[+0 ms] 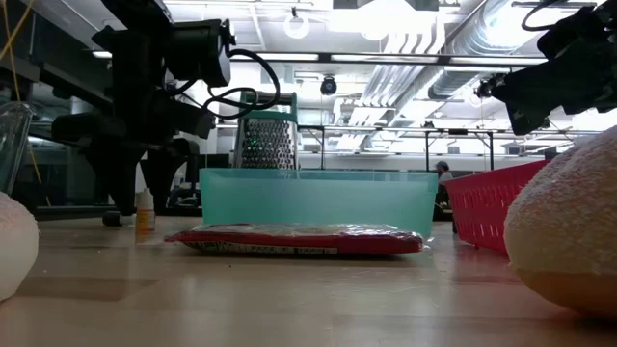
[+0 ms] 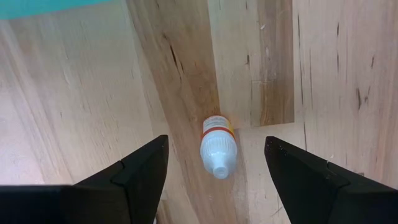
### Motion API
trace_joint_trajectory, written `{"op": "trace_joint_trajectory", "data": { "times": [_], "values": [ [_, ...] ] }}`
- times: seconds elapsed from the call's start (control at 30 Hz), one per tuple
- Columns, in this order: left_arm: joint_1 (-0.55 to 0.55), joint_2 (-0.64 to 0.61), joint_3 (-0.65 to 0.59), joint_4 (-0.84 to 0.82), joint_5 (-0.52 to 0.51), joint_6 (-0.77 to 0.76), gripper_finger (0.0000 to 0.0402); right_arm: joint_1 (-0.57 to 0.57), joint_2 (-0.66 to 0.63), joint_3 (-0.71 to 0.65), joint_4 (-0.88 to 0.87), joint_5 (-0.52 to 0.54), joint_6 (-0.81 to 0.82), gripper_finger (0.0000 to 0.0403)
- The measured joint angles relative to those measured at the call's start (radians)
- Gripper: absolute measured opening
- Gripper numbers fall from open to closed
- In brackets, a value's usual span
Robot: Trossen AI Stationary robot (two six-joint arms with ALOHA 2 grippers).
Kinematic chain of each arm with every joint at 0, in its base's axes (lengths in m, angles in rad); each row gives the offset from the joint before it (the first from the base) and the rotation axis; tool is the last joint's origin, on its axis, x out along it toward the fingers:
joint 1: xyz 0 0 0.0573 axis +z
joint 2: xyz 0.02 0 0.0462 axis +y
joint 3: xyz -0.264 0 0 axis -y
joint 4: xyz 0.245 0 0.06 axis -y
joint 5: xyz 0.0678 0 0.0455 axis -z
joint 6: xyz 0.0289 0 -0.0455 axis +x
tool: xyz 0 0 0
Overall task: Pick & Place Food Item
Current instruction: Put the orange food coloring bottle into the red bin
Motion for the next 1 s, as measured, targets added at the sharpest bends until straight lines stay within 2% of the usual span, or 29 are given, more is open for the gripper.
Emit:
{"op": "trace_joint_trajectory", "data": {
  "times": [0.17,0.63,1.0],
  "values": [
    [0.000,0.000,0.000,0.000,-0.001,0.000,0.0241,0.000,0.000,0.000,0.000,0.000,0.000,0.0100],
    [0.058,-0.004,0.000,-0.001,0.035,0.000,0.0158,0.000,0.000,0.000,0.000,0.000,0.000,0.0100],
    [0.062,-0.004,0.001,-0.001,0.035,0.000,0.0084,0.000,0.000,0.000,0.000,0.000,0.000,0.0100]
  ]
}}
